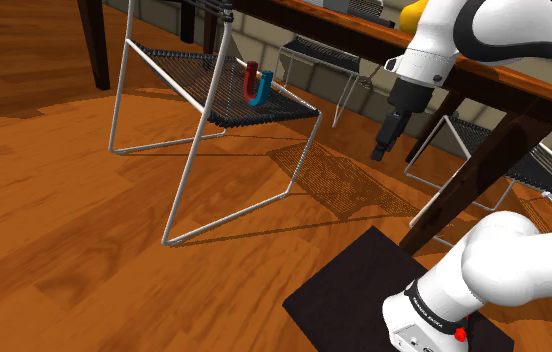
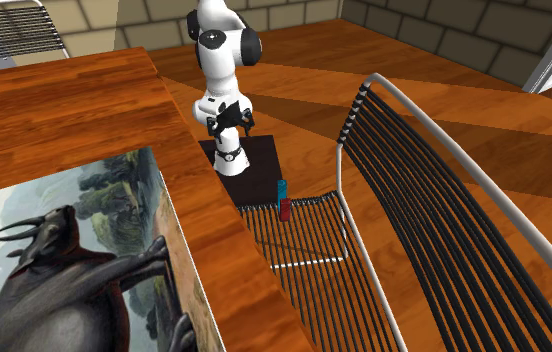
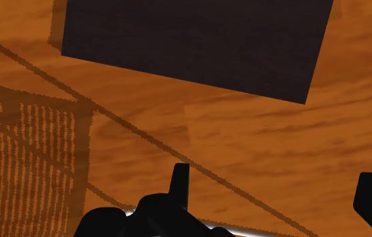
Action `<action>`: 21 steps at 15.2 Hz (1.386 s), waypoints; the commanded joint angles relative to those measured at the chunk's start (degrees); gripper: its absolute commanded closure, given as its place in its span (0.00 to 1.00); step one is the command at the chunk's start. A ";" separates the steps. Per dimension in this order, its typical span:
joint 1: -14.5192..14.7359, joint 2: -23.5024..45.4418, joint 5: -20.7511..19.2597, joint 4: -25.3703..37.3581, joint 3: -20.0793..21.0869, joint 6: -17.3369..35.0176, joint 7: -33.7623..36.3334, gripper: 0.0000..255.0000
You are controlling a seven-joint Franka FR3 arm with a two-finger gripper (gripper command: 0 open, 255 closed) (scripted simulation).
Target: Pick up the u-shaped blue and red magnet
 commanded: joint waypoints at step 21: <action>0.21 46.58 -3.60 47.46 9.47 -0.08 19.46 0.00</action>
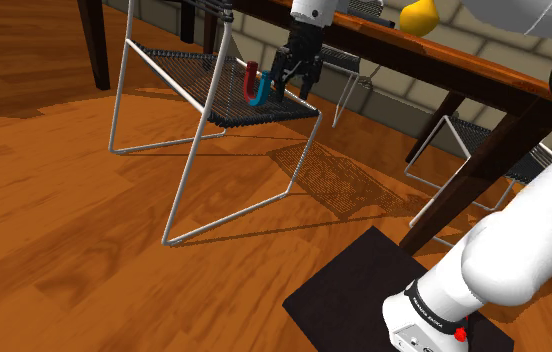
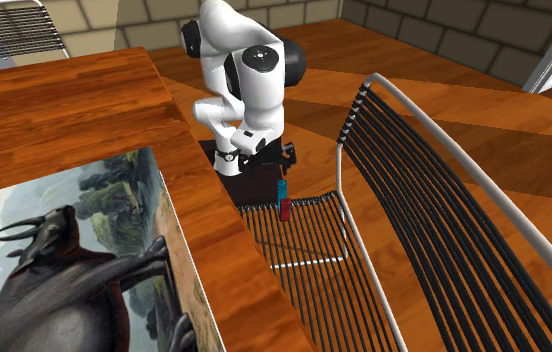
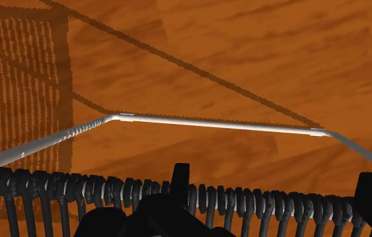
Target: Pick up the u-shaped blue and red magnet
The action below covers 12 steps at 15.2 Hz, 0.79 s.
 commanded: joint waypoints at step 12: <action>3.15 20.26 -4.95 24.53 0.73 -4.61 6.51 0.00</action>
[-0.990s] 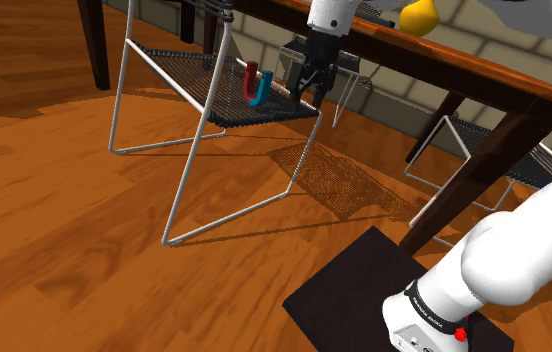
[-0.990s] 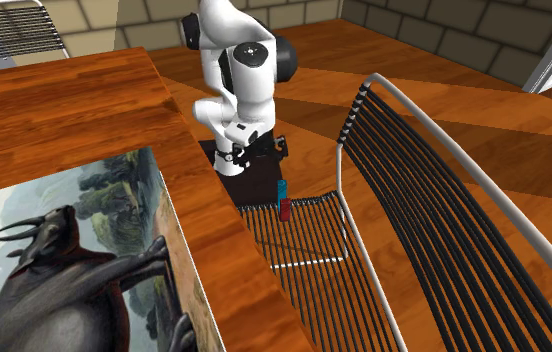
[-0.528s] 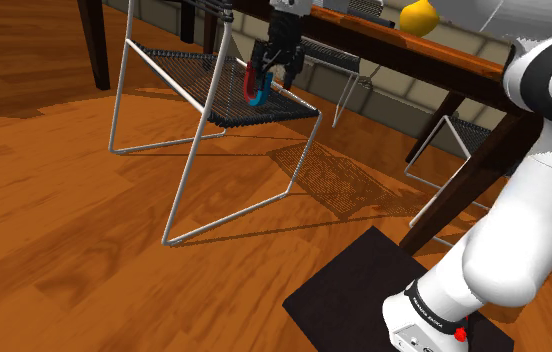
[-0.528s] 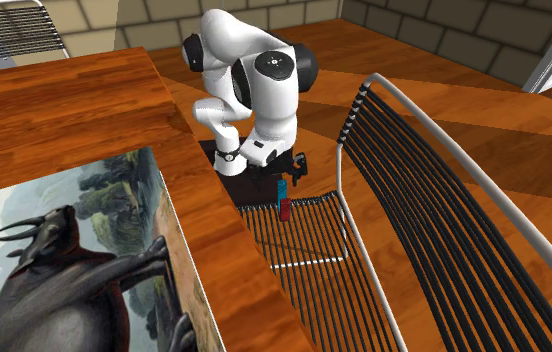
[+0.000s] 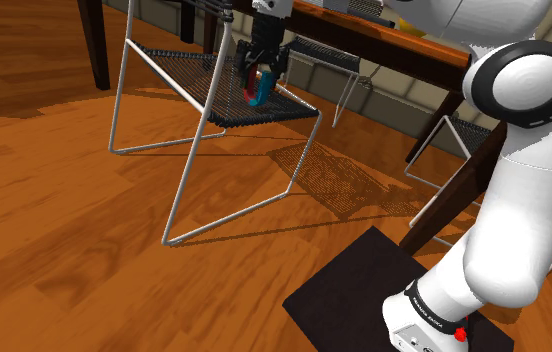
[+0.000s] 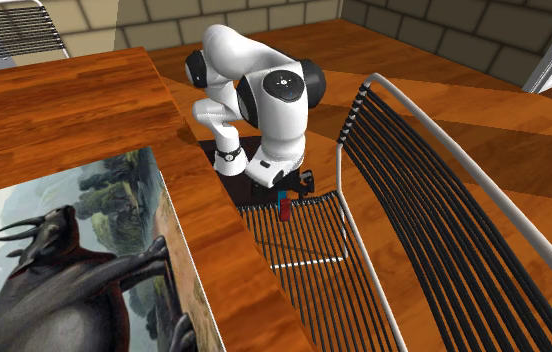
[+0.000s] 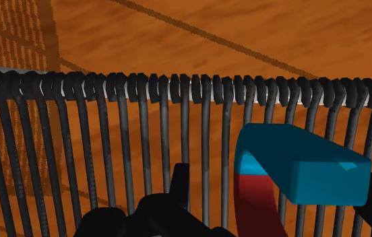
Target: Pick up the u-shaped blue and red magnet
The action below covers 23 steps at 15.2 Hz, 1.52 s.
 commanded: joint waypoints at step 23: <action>0.69 2.07 -0.47 7.43 0.05 -5.34 0.34 1.00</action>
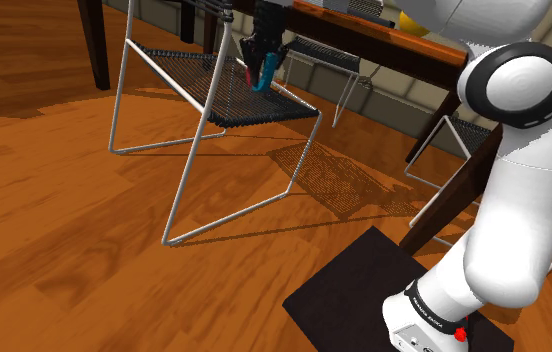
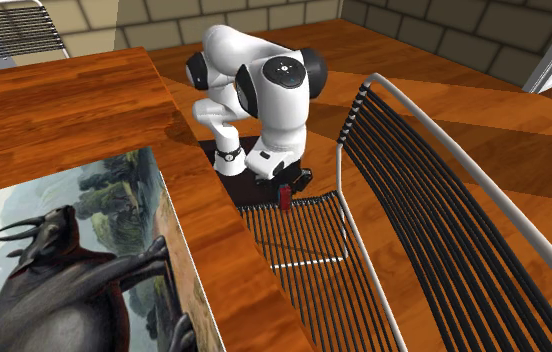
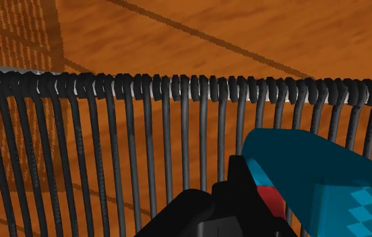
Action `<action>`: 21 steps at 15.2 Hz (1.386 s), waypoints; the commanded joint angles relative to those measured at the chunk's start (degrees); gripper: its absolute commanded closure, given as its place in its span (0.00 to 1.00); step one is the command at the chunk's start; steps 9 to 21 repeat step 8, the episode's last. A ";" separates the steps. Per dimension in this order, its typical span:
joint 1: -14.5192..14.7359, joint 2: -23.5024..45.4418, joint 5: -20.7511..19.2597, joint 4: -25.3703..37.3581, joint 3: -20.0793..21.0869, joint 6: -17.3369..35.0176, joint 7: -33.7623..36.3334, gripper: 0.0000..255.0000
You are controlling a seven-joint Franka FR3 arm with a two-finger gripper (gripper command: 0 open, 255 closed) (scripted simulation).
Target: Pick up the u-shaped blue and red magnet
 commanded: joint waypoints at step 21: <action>1.51 4.77 -1.09 13.46 -0.03 -8.73 0.43 1.00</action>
